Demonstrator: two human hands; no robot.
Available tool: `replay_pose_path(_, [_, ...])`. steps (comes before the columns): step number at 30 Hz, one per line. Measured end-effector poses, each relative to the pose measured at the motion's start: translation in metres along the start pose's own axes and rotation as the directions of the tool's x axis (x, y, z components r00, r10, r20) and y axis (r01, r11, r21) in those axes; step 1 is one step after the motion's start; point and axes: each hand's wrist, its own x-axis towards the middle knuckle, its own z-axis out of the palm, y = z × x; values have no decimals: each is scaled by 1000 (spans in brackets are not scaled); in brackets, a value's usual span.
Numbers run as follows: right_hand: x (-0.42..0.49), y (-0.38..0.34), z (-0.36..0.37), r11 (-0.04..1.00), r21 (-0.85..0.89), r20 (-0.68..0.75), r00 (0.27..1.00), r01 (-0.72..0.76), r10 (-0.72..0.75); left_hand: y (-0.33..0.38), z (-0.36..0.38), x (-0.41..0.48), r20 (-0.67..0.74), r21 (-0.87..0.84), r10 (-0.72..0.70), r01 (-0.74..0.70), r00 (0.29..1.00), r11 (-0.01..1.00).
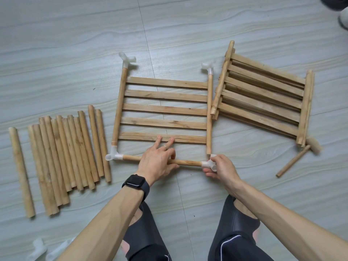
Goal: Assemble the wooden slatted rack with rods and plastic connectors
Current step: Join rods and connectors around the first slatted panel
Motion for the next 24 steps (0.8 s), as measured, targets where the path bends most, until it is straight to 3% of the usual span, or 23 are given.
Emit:
replay_pose_path(4, [-1, 10, -6, 988, -114, 27, 994, 106, -103, -1, 6, 0, -36, -17, 0, -1, 999, 1000])
replay_pose_path(12, [-1, 12, -11, 995, -68, 39, 996, 77, -75, 3, 6, 10, -189, -26, -71, 67, 979, 997])
replay_pose_path(18, [-5, 8, -13, 997, -40, 110, 992, 67, -62, -18, 12, 31, -397, 110, 49, -5, 917, 994])
replay_pose_path(24, [-4, -4, -11, 981, -158, 219, 973, 111, -75, -10, 0, 45, -448, 97, 89, -51, 890, 994])
